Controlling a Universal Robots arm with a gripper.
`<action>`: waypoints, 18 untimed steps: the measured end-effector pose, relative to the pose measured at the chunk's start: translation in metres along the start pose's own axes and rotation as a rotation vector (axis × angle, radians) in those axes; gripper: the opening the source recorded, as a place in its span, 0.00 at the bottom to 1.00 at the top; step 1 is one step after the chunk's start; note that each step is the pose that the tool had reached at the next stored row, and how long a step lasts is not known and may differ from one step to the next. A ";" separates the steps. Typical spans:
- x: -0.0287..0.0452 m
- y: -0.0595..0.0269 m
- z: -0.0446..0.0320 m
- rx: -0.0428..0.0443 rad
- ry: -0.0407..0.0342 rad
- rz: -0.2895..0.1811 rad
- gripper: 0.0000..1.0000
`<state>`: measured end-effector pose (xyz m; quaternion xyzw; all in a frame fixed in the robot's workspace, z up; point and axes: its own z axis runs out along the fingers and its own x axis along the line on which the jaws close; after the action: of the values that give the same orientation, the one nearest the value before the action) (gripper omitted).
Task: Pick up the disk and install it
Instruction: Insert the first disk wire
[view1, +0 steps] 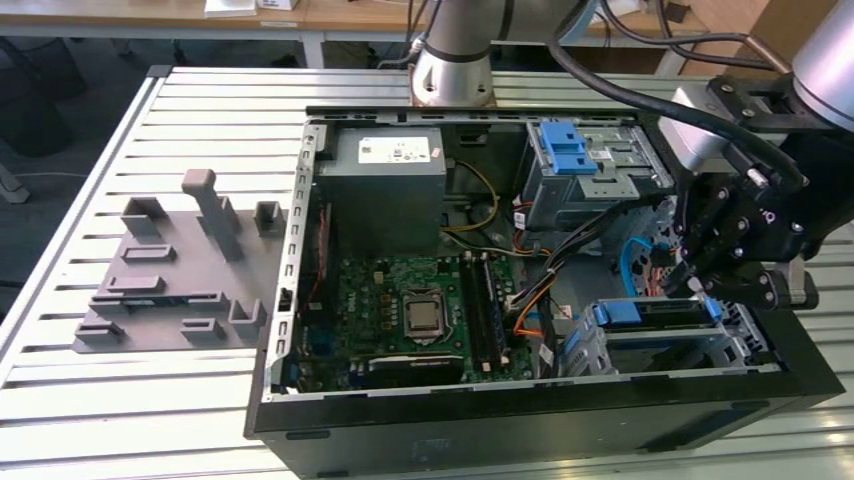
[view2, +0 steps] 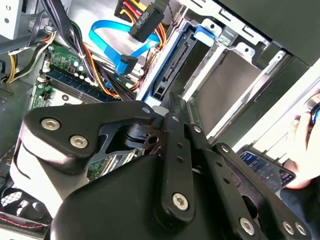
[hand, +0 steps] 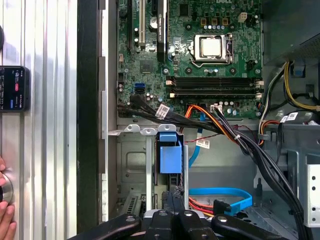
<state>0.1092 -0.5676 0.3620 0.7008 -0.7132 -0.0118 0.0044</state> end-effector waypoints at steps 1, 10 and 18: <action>0.0000 -0.0001 -0.0004 0.0000 0.0000 0.000 0.11; -0.0008 -0.0005 -0.0064 0.0000 -0.0003 0.000 0.11; -0.0078 -0.0070 -0.0065 0.0000 -0.0004 0.000 0.11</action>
<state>0.1165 -0.5600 0.3684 0.7009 -0.7132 -0.0120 0.0043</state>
